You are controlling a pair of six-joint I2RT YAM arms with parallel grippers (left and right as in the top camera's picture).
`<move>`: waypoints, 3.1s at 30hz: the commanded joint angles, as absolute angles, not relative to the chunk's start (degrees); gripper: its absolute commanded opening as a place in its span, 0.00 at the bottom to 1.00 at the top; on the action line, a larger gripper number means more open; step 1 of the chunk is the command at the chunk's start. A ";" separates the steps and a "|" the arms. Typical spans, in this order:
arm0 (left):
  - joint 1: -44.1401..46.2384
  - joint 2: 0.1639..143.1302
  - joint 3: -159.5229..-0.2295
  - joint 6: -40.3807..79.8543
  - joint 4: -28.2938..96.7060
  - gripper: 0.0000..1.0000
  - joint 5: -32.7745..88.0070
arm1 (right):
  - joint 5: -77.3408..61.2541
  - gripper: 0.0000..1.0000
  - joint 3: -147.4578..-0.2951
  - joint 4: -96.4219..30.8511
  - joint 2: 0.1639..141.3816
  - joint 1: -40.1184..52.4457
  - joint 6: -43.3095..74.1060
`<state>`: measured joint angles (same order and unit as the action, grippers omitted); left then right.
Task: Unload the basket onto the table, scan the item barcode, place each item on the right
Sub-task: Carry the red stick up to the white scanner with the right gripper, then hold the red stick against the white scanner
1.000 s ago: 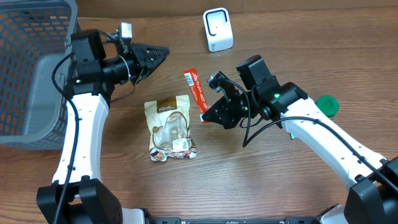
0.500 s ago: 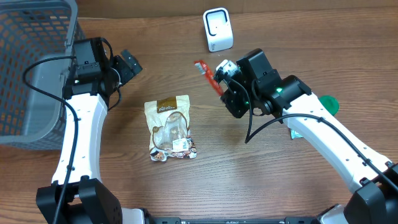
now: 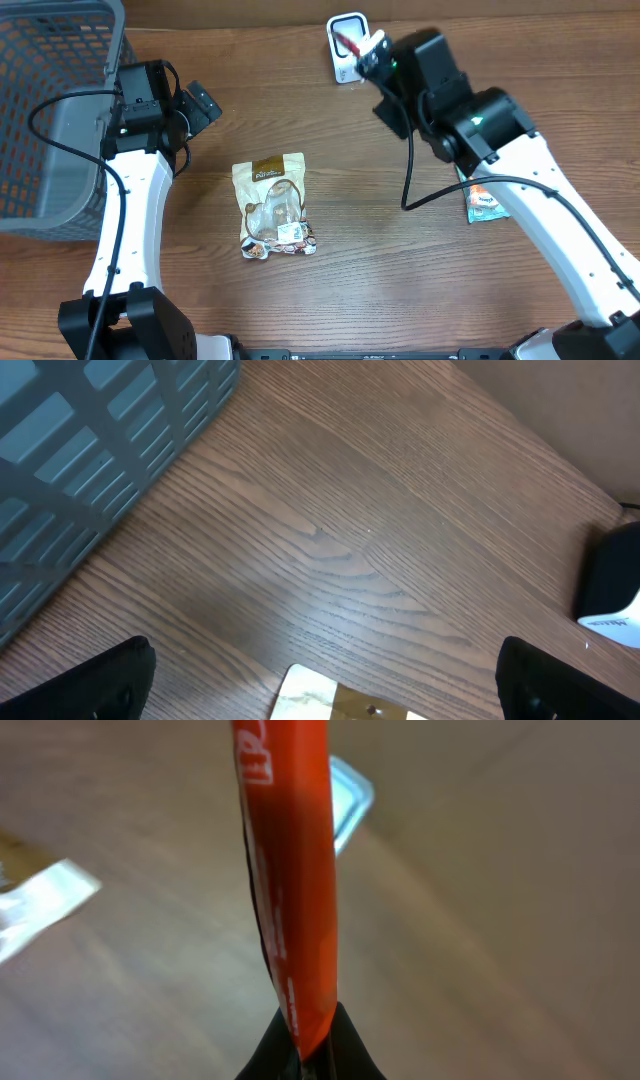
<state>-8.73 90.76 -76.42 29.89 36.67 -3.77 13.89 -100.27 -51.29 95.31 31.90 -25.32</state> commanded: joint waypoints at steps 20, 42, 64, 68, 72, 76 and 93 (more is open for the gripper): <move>-8.99 90.65 -76.97 29.12 36.64 1.00 -5.06 | 34.59 0.03 -105.23 -30.98 109.75 30.76 -38.04; -8.99 90.65 -76.99 29.10 36.64 1.00 -5.06 | 34.28 0.04 -105.19 -9.43 126.63 26.59 -45.56; -8.99 90.65 -76.97 29.10 36.64 0.99 -5.06 | 42.09 0.04 -105.12 6.68 138.96 26.02 -56.01; -8.99 90.65 -76.97 29.10 36.64 0.99 -5.06 | 45.19 0.04 -105.12 8.93 140.99 26.00 -56.25; -8.99 90.65 -76.99 29.10 36.64 1.00 -5.06 | 45.45 0.04 -105.10 9.72 142.23 26.02 -56.49; -8.99 90.65 -76.99 29.10 36.64 1.00 -5.06 | 45.63 0.03 -105.10 10.07 143.04 26.06 -57.65; -8.99 90.65 -76.99 29.10 36.64 1.00 -5.06 | 50.19 0.03 -105.10 13.02 144.88 26.26 -64.58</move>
<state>-8.73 90.76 -76.42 29.80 36.67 -4.16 47.86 -103.61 12.82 144.40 26.28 -63.00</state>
